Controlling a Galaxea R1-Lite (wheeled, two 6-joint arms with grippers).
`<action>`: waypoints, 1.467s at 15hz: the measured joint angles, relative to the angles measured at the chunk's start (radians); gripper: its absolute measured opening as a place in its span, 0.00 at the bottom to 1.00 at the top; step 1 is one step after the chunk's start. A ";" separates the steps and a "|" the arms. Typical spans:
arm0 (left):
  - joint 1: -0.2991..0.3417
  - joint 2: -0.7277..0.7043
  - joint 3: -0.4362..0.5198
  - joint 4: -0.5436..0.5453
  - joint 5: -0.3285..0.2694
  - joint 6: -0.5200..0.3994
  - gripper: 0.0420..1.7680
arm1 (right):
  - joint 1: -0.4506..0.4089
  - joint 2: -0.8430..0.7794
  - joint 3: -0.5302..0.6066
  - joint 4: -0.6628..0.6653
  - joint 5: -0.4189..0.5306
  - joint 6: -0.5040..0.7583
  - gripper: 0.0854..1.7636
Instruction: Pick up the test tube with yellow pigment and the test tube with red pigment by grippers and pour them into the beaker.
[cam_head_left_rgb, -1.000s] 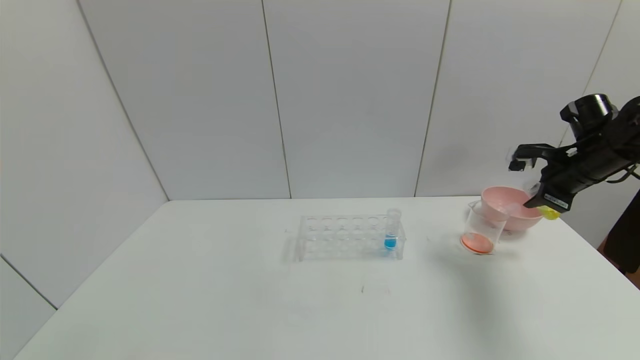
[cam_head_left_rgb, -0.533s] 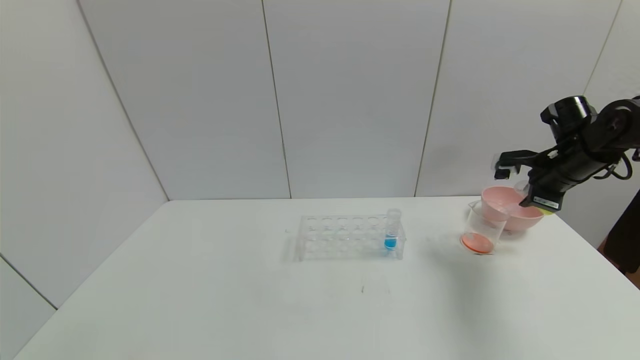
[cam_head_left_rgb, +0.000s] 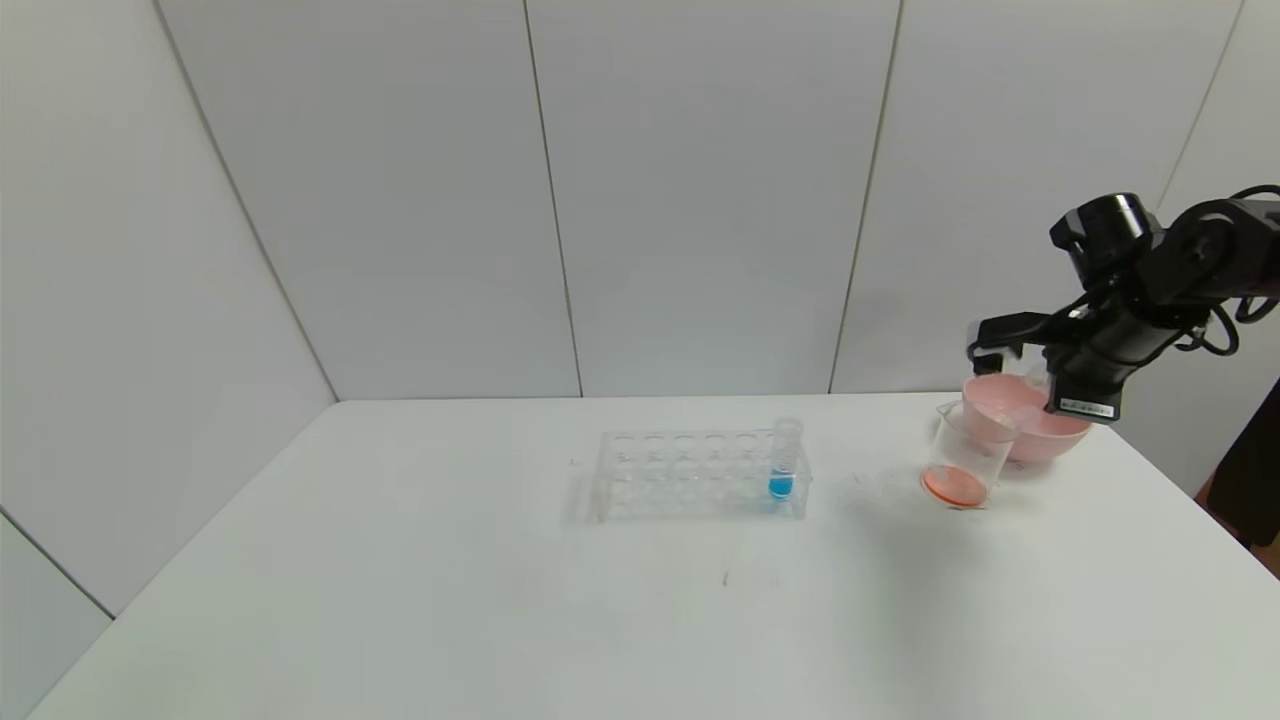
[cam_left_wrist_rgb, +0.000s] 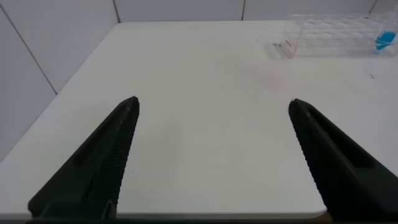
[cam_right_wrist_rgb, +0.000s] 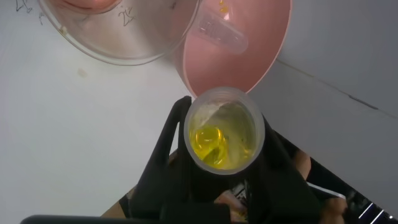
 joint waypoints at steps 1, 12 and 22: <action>0.000 0.000 0.000 0.000 0.000 0.000 0.97 | 0.011 0.002 0.000 -0.003 -0.023 -0.003 0.28; 0.000 0.000 0.000 0.000 0.000 0.000 0.97 | 0.087 0.053 0.000 -0.063 -0.234 -0.034 0.28; 0.000 0.000 0.000 0.000 0.000 0.000 0.97 | 0.089 0.066 0.000 -0.053 -0.320 -0.068 0.28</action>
